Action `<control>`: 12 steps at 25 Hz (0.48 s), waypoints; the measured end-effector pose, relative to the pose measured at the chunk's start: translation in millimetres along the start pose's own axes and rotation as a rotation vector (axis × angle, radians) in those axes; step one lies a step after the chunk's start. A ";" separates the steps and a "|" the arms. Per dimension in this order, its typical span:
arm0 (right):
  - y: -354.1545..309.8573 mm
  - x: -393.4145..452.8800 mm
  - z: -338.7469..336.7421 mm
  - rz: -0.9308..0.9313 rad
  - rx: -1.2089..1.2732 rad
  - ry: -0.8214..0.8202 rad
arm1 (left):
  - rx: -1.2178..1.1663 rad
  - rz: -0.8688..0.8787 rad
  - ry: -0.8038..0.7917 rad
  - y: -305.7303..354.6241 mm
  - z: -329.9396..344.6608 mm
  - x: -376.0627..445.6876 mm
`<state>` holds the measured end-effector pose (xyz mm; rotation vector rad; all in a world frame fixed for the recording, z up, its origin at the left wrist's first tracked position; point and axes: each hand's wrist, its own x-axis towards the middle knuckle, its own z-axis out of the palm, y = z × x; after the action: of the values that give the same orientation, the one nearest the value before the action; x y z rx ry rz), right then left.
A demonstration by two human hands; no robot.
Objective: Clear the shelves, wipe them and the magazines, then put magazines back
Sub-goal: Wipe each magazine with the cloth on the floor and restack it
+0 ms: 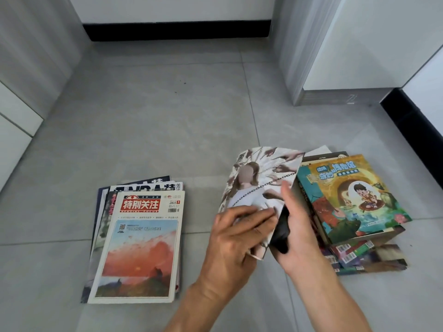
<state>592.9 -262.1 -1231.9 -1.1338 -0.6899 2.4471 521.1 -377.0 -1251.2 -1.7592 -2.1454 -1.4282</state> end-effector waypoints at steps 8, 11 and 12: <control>-5.7 -4.1 -27.3 -0.026 -0.125 0.013 | -0.485 -0.428 -0.243 2.0 -2.5 -17.6; -6.4 -7.3 -33.8 0.076 -0.111 0.003 | -0.564 -1.017 -0.003 -18.8 -2.8 -16.9; -8.0 -8.7 -35.0 0.075 -0.126 0.002 | -0.710 -1.166 -0.060 -28.3 -2.0 -19.9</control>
<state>626.4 -250.1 -1241.8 -1.2302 -0.8256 2.4944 505.2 -392.0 -1278.1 -0.3761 -3.1085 -2.5811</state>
